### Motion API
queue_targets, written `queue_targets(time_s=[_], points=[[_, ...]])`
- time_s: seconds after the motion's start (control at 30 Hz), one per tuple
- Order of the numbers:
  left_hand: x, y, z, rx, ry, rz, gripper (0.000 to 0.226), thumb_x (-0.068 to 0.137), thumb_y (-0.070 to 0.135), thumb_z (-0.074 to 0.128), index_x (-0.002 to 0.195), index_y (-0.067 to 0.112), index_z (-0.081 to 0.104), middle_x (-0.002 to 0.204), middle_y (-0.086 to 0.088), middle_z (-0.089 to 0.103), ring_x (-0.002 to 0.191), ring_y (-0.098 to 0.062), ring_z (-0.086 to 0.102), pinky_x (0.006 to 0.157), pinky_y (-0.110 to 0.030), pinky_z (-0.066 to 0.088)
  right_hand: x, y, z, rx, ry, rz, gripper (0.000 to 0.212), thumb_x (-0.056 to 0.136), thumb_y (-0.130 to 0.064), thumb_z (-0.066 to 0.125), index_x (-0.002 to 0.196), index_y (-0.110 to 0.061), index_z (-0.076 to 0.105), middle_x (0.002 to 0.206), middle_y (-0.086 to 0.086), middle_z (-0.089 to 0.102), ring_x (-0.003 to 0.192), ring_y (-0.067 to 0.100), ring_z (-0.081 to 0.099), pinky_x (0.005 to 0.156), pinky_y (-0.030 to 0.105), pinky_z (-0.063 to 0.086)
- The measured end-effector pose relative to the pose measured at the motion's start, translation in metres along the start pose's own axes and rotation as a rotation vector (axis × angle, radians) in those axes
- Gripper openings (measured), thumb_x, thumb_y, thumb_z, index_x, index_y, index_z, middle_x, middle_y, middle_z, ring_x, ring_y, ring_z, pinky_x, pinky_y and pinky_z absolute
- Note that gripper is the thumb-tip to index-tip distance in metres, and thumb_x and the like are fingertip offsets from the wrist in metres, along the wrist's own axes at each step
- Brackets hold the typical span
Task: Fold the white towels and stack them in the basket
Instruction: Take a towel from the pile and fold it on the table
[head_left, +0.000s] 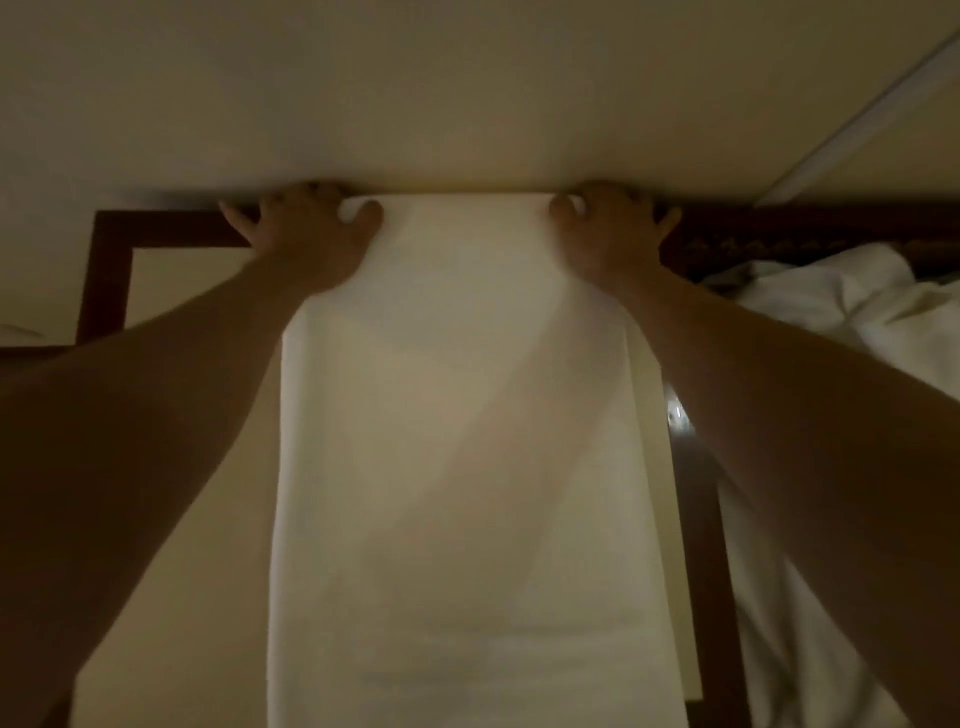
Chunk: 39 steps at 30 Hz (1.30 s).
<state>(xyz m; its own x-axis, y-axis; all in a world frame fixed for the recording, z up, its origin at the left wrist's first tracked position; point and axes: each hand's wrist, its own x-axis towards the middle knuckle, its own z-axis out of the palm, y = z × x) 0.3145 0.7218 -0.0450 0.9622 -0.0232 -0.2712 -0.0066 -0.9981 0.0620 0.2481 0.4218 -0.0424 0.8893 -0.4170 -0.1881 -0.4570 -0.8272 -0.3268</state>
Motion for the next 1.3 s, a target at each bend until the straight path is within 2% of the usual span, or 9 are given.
queue_targets(time_s=[0.13,0.27,0.4,0.53,0.73,0.93,1.03,1.1,1.3], points=[[-0.018,-0.027,0.005,-0.53,0.274,0.007,0.057,0.087,0.053,0.047,0.127,0.016,0.062,0.13,-0.013,0.06,0.126,-0.032,0.052,0.117,-0.044,0.028,-0.023,0.033,-0.006,0.525,0.321,0.023,0.055,0.086,-0.041,0.042,0.119,-0.003,0.063,0.12,0.016,0.064,0.115,0.03,0.057,0.107,0.042,0.04],[-0.118,-0.054,0.017,-0.754,0.341,-0.175,0.036,0.094,0.031,0.053,0.125,0.014,0.063,0.122,-0.004,0.065,0.109,-0.019,0.059,0.088,-0.016,0.036,-0.11,0.073,-0.003,0.571,0.179,0.013,0.039,0.089,-0.032,0.048,0.117,-0.008,0.061,0.122,0.008,0.061,0.115,0.02,0.056,0.103,0.028,0.042],[-0.247,-0.069,0.047,-0.704,0.295,-0.153,0.028,0.099,0.023,0.057,0.124,0.014,0.065,0.119,-0.009,0.068,0.108,-0.024,0.062,0.093,-0.022,0.04,-0.218,0.099,0.008,0.473,0.154,-0.053,0.006,0.084,-0.02,0.056,0.087,-0.018,0.06,0.089,0.0,0.059,0.087,0.022,0.059,0.081,0.038,0.049],[-0.349,-0.064,0.048,-0.728,0.165,-0.307,0.031,0.104,0.033,0.05,0.132,0.022,0.06,0.119,0.006,0.062,0.104,-0.017,0.058,0.092,-0.033,0.044,-0.318,0.123,-0.001,0.366,-0.037,0.089,0.013,0.095,-0.032,0.065,0.097,-0.019,0.065,0.092,-0.007,0.059,0.084,0.009,0.055,0.072,0.017,0.037],[-0.415,-0.078,0.048,-0.745,-0.01,-0.421,0.036,0.107,0.037,0.044,0.123,0.014,0.066,0.106,-0.004,0.065,0.091,-0.024,0.058,0.081,-0.04,0.048,-0.379,0.139,-0.018,0.399,-0.277,0.152,0.023,0.095,-0.044,0.064,0.099,-0.023,0.058,0.087,-0.013,0.058,0.077,0.0,0.053,0.065,0.019,0.041],[-0.413,-0.103,0.047,-1.356,-0.36,-0.657,0.031,0.097,0.037,0.064,0.11,0.009,0.07,0.11,-0.013,0.071,0.1,-0.033,0.066,0.083,-0.046,0.055,-0.391,0.136,-0.013,0.615,-0.153,0.193,0.024,0.098,-0.03,0.063,0.082,-0.013,0.057,0.08,-0.002,0.059,0.076,0.015,0.055,0.067,0.026,0.04],[-0.414,-0.099,0.051,-1.036,-0.224,-0.483,0.035,0.096,0.037,0.067,0.111,0.006,0.07,0.113,-0.014,0.069,0.096,-0.027,0.063,0.081,-0.04,0.052,-0.398,0.14,-0.012,0.618,0.049,0.19,0.022,0.1,-0.028,0.06,0.087,-0.01,0.059,0.079,-0.002,0.059,0.075,0.016,0.056,0.066,0.025,0.041],[-0.418,-0.09,0.053,-0.738,-0.06,-0.361,0.034,0.097,0.036,0.064,0.113,0.005,0.065,0.113,-0.013,0.066,0.093,-0.024,0.055,0.081,-0.036,0.043,-0.397,0.143,-0.003,0.496,0.003,0.222,0.026,0.101,-0.031,0.056,0.088,-0.009,0.056,0.083,0.004,0.06,0.083,0.026,0.061,0.07,0.031,0.041],[-0.451,-0.092,0.066,-0.723,0.093,-0.362,0.032,0.098,0.033,0.063,0.117,0.008,0.062,0.115,-0.012,0.066,0.104,-0.03,0.059,0.086,-0.037,0.042,-0.404,0.148,0.001,0.383,-0.036,0.193,0.026,0.1,-0.034,0.057,0.09,-0.01,0.053,0.083,0.004,0.057,0.076,0.023,0.053,0.071,0.031,0.04]])
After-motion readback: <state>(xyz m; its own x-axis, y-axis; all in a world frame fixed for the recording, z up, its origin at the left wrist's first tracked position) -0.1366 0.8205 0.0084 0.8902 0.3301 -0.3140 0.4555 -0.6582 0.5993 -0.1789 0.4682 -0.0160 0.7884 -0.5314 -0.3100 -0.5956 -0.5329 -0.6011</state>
